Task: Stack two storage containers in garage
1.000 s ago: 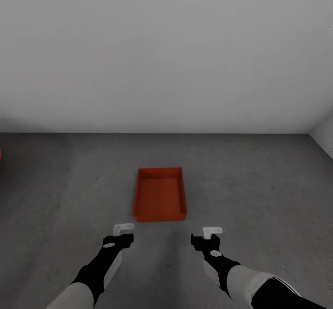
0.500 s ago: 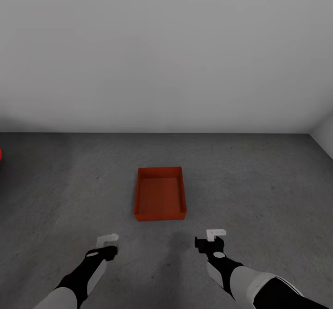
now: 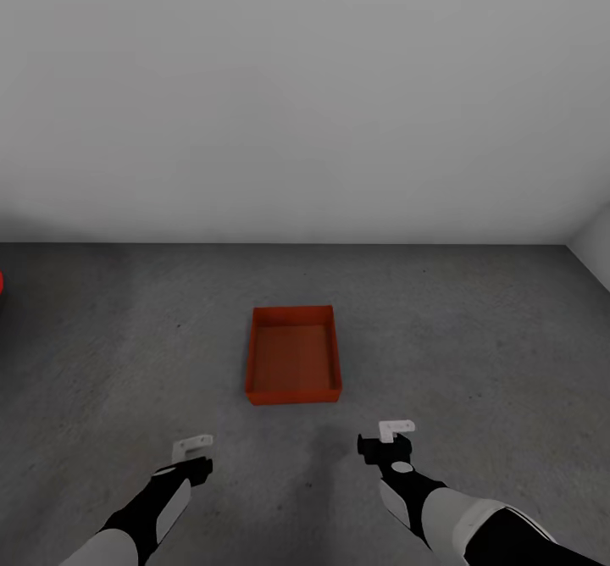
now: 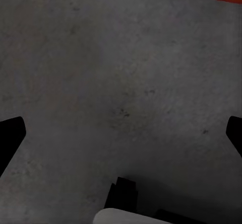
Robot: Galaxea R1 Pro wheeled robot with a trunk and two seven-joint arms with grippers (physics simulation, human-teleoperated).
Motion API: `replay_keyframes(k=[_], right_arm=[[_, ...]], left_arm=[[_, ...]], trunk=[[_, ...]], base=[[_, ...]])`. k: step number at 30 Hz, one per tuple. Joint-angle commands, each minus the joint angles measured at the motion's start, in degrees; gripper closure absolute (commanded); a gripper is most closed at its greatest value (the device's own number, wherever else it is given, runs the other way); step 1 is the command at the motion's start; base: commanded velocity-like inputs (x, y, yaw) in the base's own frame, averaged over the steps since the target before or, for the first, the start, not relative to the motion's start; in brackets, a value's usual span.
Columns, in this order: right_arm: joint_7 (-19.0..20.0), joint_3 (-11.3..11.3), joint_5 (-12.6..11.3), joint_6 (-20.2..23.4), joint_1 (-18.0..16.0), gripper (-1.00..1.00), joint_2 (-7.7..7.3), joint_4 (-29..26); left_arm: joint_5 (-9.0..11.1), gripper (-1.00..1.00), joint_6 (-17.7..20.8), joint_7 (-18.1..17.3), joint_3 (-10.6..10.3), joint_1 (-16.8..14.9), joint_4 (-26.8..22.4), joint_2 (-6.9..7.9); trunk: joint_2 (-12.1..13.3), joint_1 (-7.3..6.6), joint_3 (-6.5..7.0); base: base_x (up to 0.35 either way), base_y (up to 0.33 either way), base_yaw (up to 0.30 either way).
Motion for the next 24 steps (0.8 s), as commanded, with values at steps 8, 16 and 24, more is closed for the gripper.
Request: replay_keyframes(k=[8, 16, 24], right_arm=[[1.0, 0.8, -0.4, 1.1, 0.7, -1.0, -8.9, 0.1], [2.4, 0.7, -0.6, 3.9, 7.7, -1.0, -12.63, 0.3], [3.0, 0.7, -0.9, 3.9, 20.9, -1.0, -12.68, 0.3]], left_arm=[[0.7, -1.0, 0.4, 0.5, -0.4, 0.0, 1.1, 0.15], [0.7, -1.0, 0.0, 0.0, -0.5, 0.0, 15.8, 0.17], [0.8, -1.0, 0.0, -0.1, -0.5, 0.2, 22.6, 1.22]], trunk=[[0.0, 0.0, -0.04], [0.0, 0.0, -0.04], [0.0, 0.0, -0.04]], base=[[0.0, 0.0, 0.0], [0.0, 0.0, 0.0], [0.0, 0.0, 0.0]])
